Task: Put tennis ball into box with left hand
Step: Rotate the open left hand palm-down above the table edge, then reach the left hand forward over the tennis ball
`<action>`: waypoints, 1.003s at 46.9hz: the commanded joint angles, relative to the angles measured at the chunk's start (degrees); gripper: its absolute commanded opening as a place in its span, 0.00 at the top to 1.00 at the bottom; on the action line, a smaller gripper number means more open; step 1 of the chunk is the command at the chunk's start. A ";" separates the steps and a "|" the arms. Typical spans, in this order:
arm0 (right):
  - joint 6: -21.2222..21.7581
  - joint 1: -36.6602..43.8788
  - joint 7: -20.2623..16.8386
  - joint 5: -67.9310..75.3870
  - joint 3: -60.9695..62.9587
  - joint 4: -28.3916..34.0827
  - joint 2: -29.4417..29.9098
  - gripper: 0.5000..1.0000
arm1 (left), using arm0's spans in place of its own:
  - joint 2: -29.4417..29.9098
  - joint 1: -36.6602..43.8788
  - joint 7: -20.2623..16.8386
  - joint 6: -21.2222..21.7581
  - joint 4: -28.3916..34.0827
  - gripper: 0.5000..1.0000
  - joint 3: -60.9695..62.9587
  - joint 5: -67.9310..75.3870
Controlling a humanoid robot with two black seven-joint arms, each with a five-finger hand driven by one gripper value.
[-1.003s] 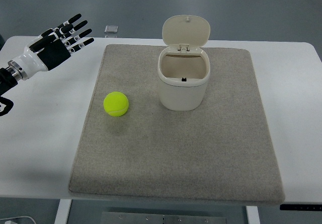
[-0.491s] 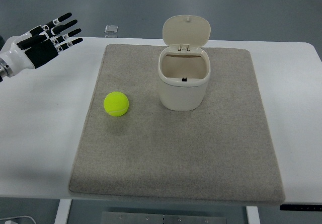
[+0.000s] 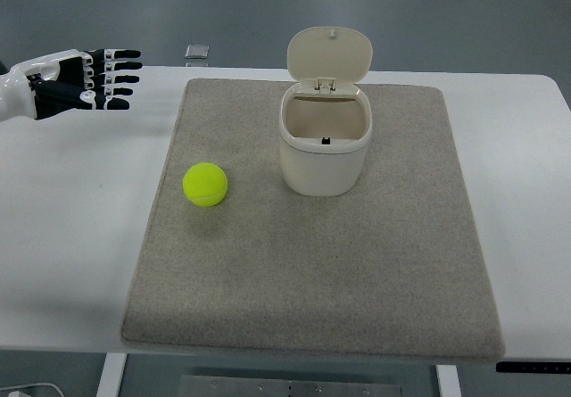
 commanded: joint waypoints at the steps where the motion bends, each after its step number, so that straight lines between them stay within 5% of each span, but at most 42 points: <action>1: 0.03 0.01 -0.04 0.00 0.00 0.02 0.00 0.12 | 1.32 0.03 -0.40 0.01 -3.75 0.05 -0.27 4.84; 18: 0.03 0.01 -0.04 0.00 0.00 0.02 0.00 0.12 | 2.20 0.64 -7.60 0.01 -12.45 0.05 -0.18 32.70; 26: 0.03 0.01 0.05 0.00 0.00 0.02 0.00 0.12 | 2.20 4.07 -12.87 11.00 -18.96 0.05 0.08 45.27; 35: 0.03 0.01 0.05 0.00 0.00 0.02 0.00 0.12 | -0.87 6.88 -13.23 22.43 -20.72 0.04 0.79 58.37; 47: 0.03 0.01 -0.04 0.00 0.00 0.02 0.00 0.12 | -6.50 7.41 -13.14 24.73 -19.85 0.04 1.05 68.04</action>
